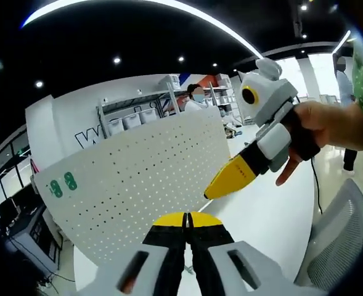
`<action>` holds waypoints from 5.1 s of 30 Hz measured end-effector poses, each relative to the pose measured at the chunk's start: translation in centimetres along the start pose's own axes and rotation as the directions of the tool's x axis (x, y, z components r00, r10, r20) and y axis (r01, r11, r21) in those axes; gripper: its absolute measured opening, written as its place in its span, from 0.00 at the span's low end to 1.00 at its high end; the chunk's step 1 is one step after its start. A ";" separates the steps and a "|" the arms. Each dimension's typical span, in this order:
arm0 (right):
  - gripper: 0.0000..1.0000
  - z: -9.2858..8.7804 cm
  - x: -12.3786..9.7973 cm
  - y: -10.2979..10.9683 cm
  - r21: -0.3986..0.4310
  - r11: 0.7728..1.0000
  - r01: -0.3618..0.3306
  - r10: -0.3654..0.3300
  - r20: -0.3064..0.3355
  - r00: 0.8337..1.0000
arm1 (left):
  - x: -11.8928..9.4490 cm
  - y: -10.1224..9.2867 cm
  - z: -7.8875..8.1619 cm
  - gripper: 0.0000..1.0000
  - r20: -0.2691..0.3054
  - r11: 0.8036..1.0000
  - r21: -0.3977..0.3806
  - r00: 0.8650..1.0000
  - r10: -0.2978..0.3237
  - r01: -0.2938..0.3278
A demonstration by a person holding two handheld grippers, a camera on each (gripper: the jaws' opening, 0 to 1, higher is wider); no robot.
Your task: Insert the hook assembly into the mounting plate slot until the hook locks in place.
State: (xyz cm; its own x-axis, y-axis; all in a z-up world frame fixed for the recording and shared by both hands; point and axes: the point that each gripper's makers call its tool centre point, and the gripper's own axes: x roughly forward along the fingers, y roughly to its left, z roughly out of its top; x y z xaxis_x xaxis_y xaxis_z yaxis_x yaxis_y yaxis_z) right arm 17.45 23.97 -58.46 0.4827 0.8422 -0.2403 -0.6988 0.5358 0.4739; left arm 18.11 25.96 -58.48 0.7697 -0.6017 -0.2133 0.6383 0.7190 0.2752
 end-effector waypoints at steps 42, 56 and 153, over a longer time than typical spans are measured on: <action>0.03 0.6 0.1 -0.7 0.095 0.995 0.015 -0.019 0.036 0.999 | -0.1 -0.6 4.0 0.02 0.143 0.996 0.019 0.986 0.084 -0.087; 0.01 1.6 -0.4 -1.3 0.019 0.997 0.069 -0.070 0.070 0.995 | 0.0 -1.5 3.8 0.12 0.120 0.996 0.069 0.991 0.051 -0.059; 0.81 3.9 -5.5 -2.7 -0.412 0.860 0.300 -0.225 0.221 0.949 | -0.8 6.1 3.2 0.03 0.176 0.944 -0.236 0.945 0.275 -0.231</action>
State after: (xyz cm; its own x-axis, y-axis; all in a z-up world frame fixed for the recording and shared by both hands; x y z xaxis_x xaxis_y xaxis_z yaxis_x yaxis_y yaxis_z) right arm 18.73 17.60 -55.15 0.7323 0.6648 -0.1473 -0.6736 0.7390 -0.0136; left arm 21.32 29.68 -53.59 0.9009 -0.4322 0.0391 0.4277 0.8996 0.0876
